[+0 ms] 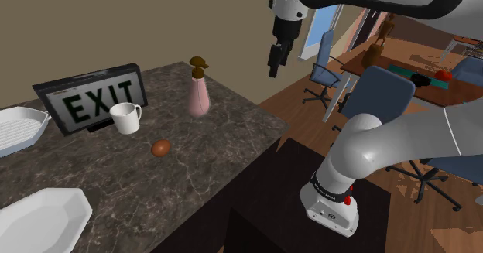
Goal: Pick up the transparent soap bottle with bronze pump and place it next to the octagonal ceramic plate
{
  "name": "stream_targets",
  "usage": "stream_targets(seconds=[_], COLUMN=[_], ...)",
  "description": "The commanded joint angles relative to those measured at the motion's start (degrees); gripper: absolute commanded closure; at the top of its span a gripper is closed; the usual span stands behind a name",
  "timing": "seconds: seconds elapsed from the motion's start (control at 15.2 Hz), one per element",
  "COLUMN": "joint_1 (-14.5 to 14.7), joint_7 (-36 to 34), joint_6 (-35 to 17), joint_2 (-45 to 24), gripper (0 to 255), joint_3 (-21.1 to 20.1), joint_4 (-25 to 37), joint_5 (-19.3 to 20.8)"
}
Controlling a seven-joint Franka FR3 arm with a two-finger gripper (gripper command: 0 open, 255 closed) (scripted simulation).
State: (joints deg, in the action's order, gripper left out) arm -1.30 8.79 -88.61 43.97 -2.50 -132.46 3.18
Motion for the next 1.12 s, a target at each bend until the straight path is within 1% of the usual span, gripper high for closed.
stream_targets(seconds=[0.0, 0.26, 0.53, 0.79, 1.06], joint_1=[0.0, 0.0, 0.0, 0.0, 0.2], joint_7=[0.0, -1.4, -2.8, -4.3, -5.8], joint_6=[0.0, -3.6, -5.9, -7.1, -7.1], joint_2=[0.0, -9.1, -18.2, -27.3, -36.6], gripper=[0, 0, 0, 0, 0], joint_3=[0.0, -1.4, -2.8, -4.1, -5.3], joint_4=[0.0, 5.4, 11.9, 19.6, 28.7], joint_5=[0.0, 0.0, 0.4, 1.3, 2.6])
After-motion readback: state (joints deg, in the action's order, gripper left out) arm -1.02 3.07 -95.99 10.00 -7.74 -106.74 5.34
